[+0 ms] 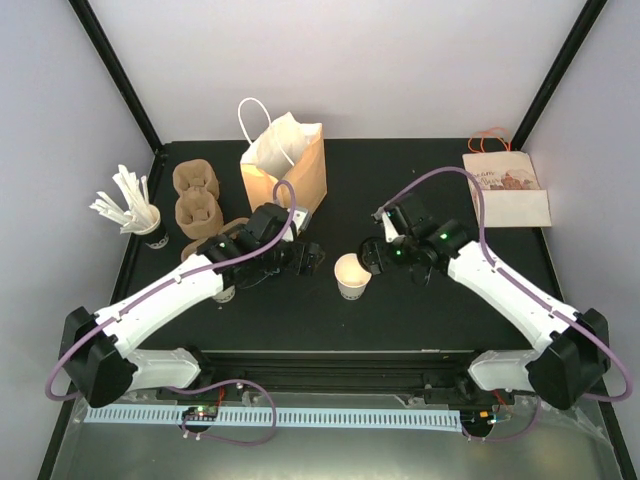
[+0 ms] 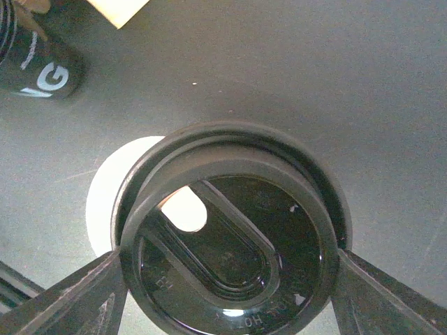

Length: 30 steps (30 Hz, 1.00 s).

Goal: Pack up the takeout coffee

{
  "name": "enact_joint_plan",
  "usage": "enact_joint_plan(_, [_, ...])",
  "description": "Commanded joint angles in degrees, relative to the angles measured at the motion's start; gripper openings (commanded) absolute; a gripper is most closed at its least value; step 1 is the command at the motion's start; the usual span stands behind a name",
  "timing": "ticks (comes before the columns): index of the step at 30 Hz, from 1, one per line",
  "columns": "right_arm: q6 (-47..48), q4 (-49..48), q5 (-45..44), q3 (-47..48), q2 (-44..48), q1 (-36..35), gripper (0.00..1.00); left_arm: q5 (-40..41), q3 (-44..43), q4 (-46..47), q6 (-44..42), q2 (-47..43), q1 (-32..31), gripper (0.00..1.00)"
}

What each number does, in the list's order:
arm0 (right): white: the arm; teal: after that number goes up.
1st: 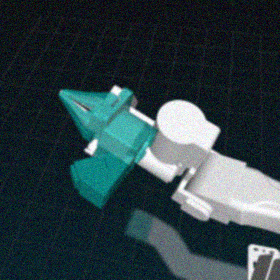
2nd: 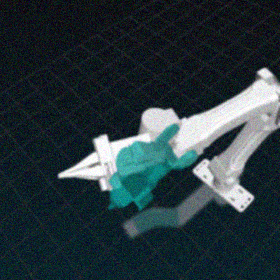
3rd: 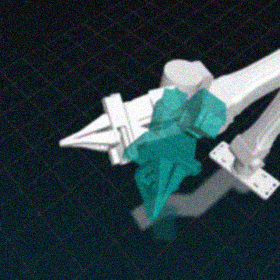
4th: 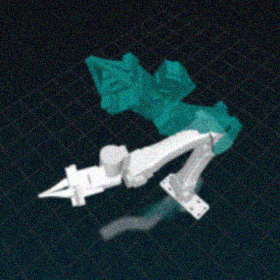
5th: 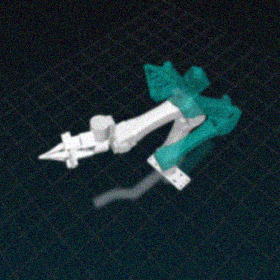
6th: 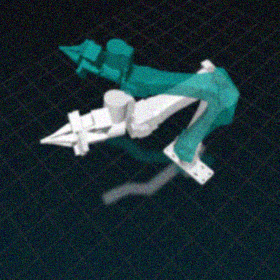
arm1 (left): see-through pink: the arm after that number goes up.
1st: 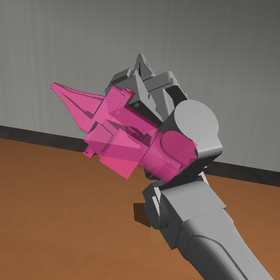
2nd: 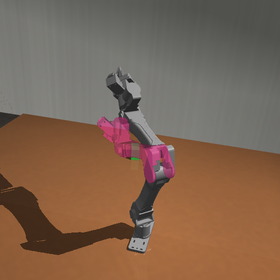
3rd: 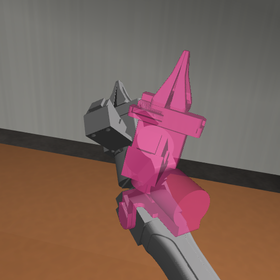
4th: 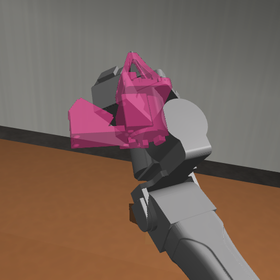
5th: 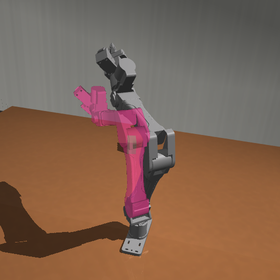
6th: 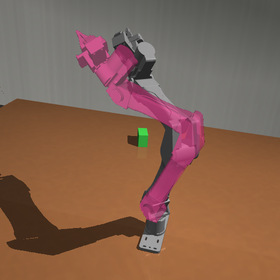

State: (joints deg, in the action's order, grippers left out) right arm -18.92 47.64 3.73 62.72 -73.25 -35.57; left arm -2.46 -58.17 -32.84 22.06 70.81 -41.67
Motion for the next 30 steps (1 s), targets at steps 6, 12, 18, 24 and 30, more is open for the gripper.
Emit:
enact_joint_plan(6, [4.83,1.21,1.27,3.50,-4.45,-5.20,0.80,-11.19,5.93,9.84,7.14,-1.30,1.86,0.78])
enact_joint_plan(12, [5.07,2.01,-0.83,4.63,-7.41,-7.70,0.80,-13.44,7.70,11.94,8.37,0.09,2.58,0.75])
enact_joint_plan(18, [4.88,1.54,-2.14,4.88,-8.75,-8.90,0.80,-15.93,9.29,14.21,9.96,0.36,3.45,0.75])
enact_joint_plan(24, [4.95,1.63,-2.85,5.89,-10.30,-9.67,0.81,-19.55,10.41,16.98,11.37,1.77,3.84,0.71])
enact_joint_plan(30, [5.28,1.67,-3.26,6.41,-11.14,-10.40,0.81,-22.54,11.84,19.87,12.90,3.02,4.55,0.52])
